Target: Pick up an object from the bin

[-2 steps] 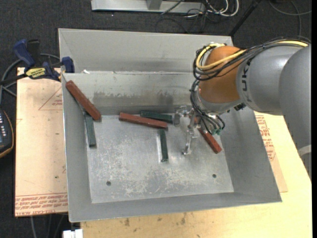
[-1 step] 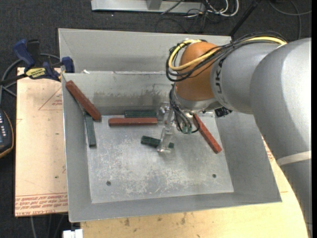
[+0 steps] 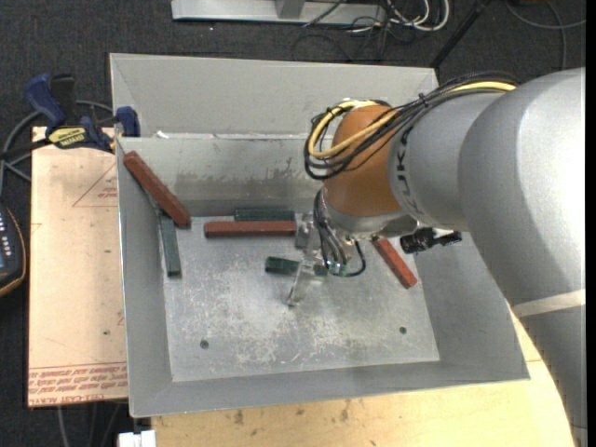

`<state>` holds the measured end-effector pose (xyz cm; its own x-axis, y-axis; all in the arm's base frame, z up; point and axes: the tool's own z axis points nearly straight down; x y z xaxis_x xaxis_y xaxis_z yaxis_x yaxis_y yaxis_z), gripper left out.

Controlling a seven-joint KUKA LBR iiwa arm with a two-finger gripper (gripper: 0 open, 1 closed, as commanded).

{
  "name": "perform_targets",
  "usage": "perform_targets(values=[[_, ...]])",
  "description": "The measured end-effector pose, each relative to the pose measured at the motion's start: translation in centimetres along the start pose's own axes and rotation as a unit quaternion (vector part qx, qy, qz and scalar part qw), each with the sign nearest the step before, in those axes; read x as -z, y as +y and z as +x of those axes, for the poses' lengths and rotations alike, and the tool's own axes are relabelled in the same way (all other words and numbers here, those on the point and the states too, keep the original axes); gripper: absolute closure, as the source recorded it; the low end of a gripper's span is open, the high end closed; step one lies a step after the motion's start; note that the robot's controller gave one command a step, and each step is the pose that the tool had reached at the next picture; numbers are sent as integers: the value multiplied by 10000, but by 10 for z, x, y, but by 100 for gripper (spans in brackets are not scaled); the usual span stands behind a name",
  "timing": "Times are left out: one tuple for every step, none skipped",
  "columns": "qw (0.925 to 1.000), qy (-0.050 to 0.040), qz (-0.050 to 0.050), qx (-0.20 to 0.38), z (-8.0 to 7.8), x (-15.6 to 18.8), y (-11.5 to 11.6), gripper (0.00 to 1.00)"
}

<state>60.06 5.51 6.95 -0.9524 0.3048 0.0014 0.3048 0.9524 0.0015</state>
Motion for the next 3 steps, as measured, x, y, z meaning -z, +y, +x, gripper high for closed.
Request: perform_targets(values=[[10000, -14, 3, 0, -1, 2, 0, 100], [10000, -15, 4, 0, -1, 1, 0, 0], [10000, -23, 2, 1, -2, 2, 0, 100]])
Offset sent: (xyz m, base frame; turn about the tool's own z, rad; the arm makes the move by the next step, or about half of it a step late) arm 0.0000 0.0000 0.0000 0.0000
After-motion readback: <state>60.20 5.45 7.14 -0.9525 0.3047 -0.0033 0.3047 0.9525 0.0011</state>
